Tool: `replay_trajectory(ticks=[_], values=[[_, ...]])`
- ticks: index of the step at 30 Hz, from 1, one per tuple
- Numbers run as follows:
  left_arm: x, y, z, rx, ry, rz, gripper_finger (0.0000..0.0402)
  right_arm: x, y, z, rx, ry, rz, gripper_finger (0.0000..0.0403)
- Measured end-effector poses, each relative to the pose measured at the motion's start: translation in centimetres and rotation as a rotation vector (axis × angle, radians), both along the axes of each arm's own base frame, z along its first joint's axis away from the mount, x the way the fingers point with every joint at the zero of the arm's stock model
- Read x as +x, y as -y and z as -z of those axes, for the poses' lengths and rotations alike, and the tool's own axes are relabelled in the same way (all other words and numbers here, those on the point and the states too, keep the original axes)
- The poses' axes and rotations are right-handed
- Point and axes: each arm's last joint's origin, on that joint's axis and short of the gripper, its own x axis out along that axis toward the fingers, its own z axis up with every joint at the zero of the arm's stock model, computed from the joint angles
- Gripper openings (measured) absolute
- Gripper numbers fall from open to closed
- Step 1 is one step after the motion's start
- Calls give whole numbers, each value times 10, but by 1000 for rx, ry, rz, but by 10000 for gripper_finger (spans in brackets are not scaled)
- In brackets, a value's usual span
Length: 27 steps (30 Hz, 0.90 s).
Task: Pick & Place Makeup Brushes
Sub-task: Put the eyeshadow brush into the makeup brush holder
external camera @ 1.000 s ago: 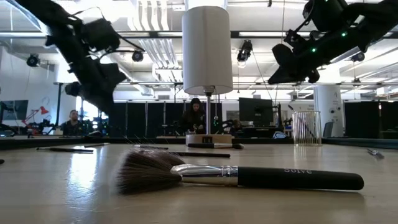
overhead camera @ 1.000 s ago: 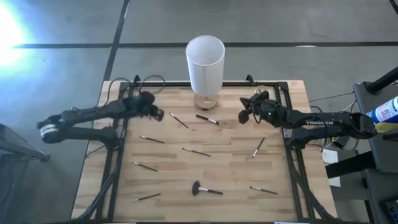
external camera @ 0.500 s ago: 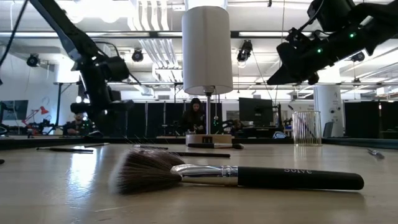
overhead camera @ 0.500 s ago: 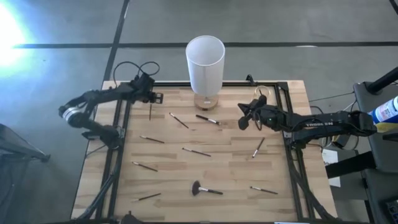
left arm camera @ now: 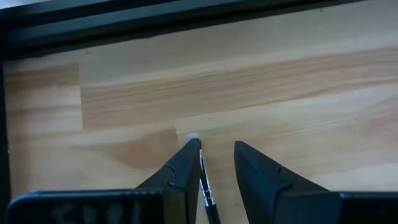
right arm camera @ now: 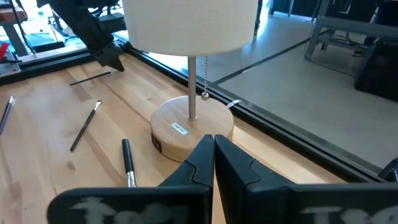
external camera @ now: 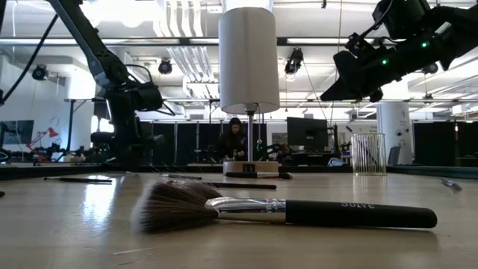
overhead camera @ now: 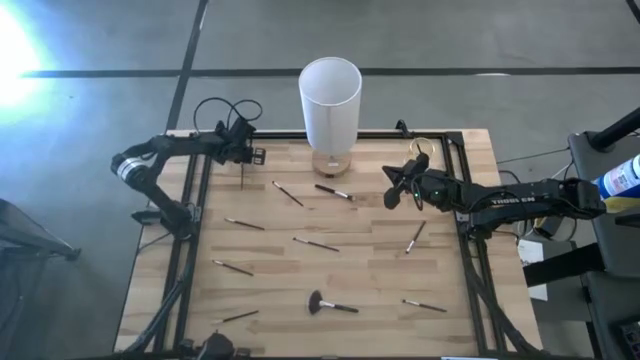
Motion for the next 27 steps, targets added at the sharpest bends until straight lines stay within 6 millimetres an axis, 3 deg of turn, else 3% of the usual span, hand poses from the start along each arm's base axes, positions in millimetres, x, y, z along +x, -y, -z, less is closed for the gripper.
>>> replay_trajectory(ticks=[12, 19, 27], values=[[-5, 8, -23, 20, 8, -25, 94, 0, 0, 0, -9, -2, -3, 8], [-8, 0, -6, -44, 2, -54, 94, 0, 0, -1, -10, -1, -2, 8], [-3, -6, -1, -55, 21, -22, 91, 0, 0, -1, -10, -1, -3, 8]])
